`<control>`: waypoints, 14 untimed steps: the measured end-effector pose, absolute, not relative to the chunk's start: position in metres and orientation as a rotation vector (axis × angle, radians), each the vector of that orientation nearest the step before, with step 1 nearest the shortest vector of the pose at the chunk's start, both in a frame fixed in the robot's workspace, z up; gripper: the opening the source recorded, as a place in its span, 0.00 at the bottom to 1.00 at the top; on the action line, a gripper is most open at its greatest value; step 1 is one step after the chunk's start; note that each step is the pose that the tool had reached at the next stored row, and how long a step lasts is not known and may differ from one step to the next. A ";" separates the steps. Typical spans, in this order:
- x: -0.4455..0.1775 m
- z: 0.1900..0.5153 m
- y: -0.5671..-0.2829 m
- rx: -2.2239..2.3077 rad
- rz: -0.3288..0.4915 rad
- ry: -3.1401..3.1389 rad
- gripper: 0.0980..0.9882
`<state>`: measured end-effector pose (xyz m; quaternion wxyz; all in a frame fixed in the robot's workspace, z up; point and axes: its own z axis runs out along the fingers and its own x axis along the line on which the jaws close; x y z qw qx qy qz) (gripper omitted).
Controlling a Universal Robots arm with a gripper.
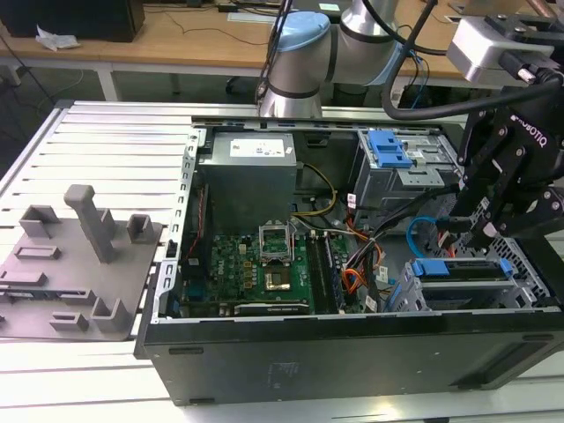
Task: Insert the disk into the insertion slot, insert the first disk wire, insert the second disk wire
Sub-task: 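Insert the disk into the insertion slot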
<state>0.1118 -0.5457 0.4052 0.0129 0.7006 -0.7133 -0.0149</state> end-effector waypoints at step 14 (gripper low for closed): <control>0.112 0.402 -0.546 2.182 -0.046 -2.223 0.01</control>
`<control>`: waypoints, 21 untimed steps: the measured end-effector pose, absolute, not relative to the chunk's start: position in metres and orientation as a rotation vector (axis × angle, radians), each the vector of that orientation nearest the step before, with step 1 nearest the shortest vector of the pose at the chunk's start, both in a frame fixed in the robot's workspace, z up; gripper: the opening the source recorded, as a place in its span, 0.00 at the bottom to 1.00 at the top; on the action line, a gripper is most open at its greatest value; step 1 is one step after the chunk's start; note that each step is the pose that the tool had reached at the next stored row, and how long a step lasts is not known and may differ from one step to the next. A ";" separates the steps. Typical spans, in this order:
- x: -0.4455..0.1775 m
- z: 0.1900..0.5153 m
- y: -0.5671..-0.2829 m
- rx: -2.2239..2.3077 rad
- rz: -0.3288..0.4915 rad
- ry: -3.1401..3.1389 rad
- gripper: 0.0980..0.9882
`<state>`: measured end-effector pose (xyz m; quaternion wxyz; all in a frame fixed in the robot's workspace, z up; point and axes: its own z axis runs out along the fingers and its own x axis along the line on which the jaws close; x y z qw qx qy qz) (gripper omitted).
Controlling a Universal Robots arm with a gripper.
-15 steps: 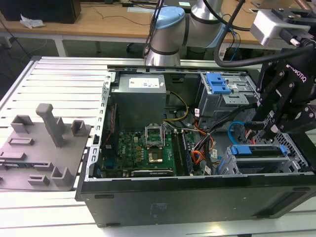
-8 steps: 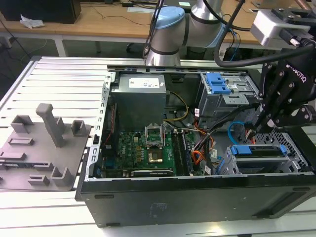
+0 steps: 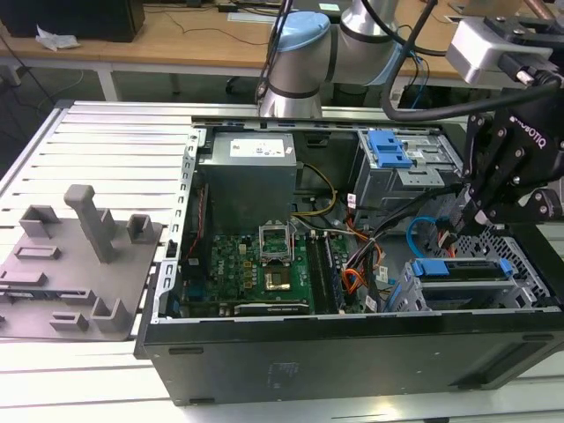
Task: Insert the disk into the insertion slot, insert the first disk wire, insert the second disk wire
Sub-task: 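Insert the disk into the insertion slot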
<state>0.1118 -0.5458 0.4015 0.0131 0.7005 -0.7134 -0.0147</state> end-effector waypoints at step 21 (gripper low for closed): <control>0.124 0.358 -0.546 2.183 -0.046 -2.222 0.01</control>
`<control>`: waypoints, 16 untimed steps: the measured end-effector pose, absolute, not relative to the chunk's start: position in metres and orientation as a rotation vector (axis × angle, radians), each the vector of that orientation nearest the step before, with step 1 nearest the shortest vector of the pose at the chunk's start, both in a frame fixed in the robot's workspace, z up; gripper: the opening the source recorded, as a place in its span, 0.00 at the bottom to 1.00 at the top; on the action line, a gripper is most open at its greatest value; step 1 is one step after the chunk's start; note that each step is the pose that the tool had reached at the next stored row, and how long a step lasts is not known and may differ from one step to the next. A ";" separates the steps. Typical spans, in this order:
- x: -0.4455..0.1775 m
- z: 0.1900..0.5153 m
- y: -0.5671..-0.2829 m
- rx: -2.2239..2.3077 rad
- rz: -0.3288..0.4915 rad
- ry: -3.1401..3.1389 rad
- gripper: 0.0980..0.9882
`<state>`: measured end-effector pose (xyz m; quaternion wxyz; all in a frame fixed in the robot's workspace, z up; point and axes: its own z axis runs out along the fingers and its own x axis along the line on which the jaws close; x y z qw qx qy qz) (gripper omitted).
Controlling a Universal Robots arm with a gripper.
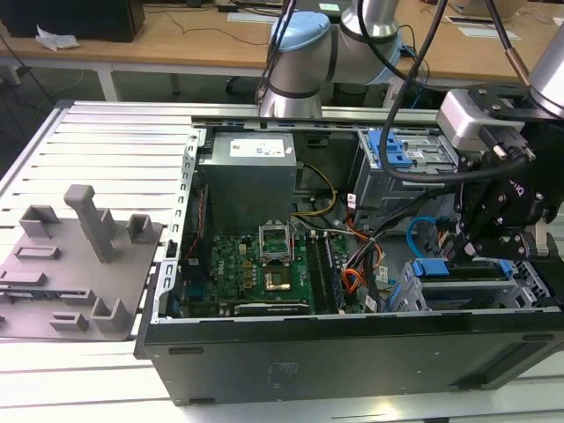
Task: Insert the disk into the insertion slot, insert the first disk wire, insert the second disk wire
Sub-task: 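Insert the disk into the insertion slot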
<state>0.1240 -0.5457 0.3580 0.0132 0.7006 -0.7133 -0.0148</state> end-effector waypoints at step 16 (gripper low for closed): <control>0.125 0.357 -0.546 2.183 -0.046 -2.222 0.01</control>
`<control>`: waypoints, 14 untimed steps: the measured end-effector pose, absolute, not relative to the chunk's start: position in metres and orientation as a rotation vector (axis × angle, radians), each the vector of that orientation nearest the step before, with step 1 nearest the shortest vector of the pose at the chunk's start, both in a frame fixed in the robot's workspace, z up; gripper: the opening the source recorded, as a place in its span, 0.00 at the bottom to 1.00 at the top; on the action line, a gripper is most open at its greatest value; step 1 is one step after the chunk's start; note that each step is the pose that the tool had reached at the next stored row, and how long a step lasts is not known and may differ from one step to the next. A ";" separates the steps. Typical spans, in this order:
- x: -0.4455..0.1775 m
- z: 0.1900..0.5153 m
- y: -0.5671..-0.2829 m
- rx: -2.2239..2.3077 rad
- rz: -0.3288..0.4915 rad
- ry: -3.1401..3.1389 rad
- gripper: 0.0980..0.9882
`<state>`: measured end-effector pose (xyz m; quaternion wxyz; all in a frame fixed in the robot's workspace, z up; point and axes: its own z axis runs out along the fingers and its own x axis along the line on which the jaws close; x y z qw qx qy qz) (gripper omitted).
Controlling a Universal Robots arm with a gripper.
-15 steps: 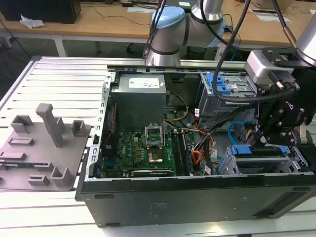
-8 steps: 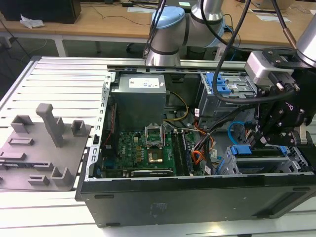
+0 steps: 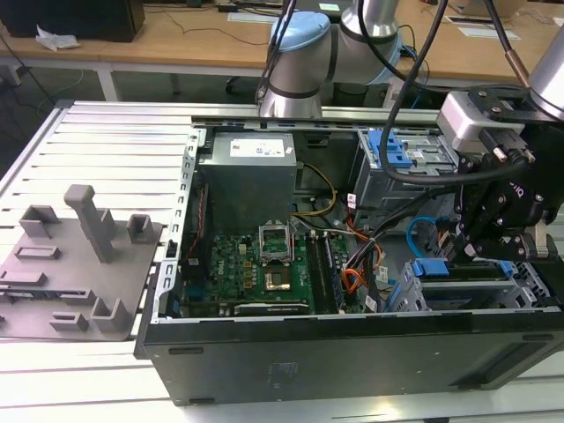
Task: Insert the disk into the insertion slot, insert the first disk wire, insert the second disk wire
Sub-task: 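Insert the disk into the insertion slot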
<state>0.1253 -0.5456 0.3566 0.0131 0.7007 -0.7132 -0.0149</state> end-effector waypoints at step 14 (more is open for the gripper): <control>0.139 0.357 -0.546 2.182 -0.046 -2.222 0.01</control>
